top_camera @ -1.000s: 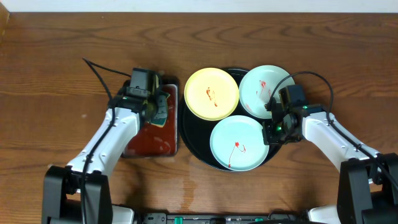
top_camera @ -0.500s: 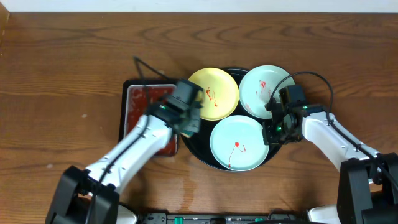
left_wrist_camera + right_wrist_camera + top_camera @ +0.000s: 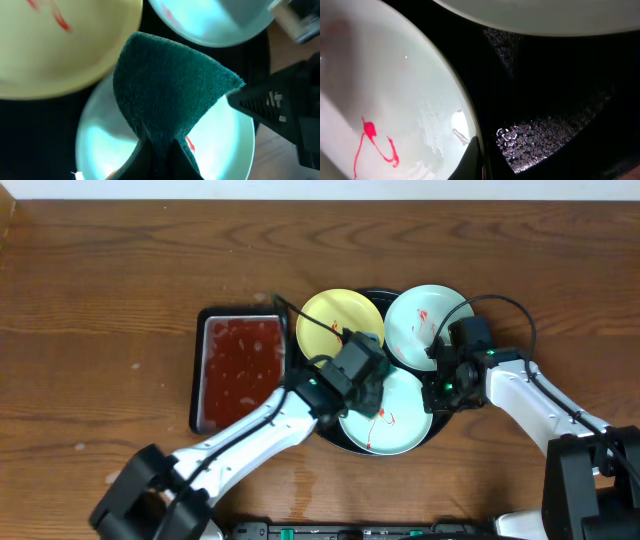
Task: Clean dirty plates on tray and stack at the side
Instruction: 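Carry the sponge with the left gripper onto the front pale green plate, then scrub the front plate with the sponge while the right gripper holds its rim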
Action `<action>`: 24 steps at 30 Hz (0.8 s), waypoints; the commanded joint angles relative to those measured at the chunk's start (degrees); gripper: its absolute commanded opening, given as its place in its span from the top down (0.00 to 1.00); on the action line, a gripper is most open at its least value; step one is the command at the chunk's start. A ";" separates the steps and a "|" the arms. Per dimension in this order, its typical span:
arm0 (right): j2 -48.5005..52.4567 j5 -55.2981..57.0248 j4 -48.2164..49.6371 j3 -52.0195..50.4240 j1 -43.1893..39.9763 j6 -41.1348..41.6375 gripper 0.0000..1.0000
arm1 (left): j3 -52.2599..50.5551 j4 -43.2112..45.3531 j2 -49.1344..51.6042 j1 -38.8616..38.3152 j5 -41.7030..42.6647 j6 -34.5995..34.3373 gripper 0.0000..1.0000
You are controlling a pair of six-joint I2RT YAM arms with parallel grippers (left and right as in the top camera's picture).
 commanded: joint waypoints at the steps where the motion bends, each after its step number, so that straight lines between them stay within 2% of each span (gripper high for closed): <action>1: 0.35 0.22 -0.31 0.87 0.22 -0.22 0.99 | 1.66 0.00 3.34 -1.55 1.09 -6.12 0.92; 5: 0.35 0.24 -0.33 0.87 0.22 -0.24 0.99 | 1.66 0.33 6.21 -3.52 3.85 -6.25 0.93; 12: 0.35 0.22 -0.37 0.87 0.22 -0.24 0.99 | 1.66 -1.53 10.16 -5.03 2.73 -6.05 0.92; 24: 0.35 0.22 -0.74 0.87 0.22 -0.24 0.99 | 1.66 6.91 10.34 -5.05 5.29 -8.37 0.92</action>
